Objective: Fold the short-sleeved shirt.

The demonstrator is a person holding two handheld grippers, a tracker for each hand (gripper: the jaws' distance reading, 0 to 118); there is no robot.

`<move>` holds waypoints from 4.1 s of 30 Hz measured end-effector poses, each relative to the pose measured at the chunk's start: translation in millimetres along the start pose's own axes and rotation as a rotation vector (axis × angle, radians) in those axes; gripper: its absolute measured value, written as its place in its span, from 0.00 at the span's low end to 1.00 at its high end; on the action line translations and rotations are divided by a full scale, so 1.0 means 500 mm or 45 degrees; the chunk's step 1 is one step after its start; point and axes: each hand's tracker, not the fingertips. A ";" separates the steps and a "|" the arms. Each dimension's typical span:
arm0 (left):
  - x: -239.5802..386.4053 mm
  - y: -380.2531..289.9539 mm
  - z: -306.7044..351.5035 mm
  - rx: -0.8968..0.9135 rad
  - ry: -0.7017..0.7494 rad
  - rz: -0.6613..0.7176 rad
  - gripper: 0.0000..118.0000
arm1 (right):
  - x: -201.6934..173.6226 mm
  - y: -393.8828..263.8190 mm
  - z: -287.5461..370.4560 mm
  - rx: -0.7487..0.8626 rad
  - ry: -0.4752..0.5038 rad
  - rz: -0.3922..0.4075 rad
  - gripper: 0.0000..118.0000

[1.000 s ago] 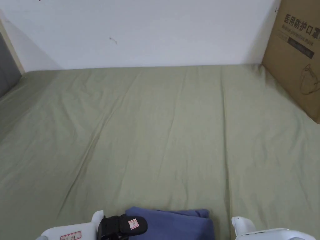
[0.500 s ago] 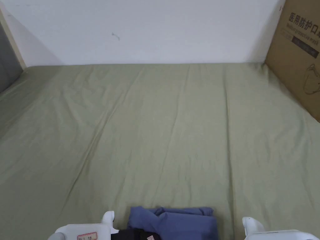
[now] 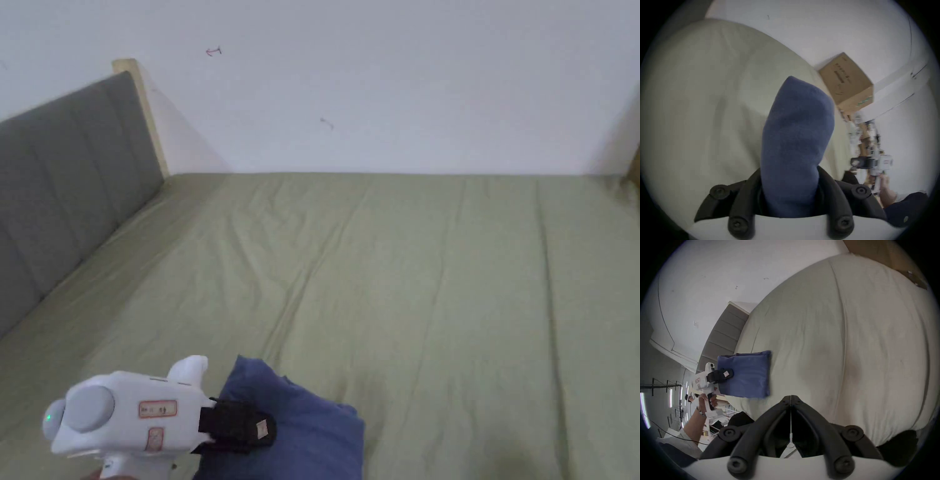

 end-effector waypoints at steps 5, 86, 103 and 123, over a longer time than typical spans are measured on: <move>-0.089 0.064 0.096 -0.037 0.393 -0.053 0.17 | -0.048 -0.008 0.011 0.006 -0.030 0.048 0.00; 0.641 -0.062 0.050 1.240 0.590 -0.625 0.98 | -0.286 0.113 0.220 1.292 -0.539 0.602 1.00; 0.630 -0.057 0.048 1.169 0.530 -0.542 0.98 | -0.295 0.098 0.203 1.246 -0.540 0.636 1.00; 0.627 -0.060 0.049 1.158 0.549 -0.468 0.98 | -0.291 0.088 0.189 1.198 -0.554 0.626 1.00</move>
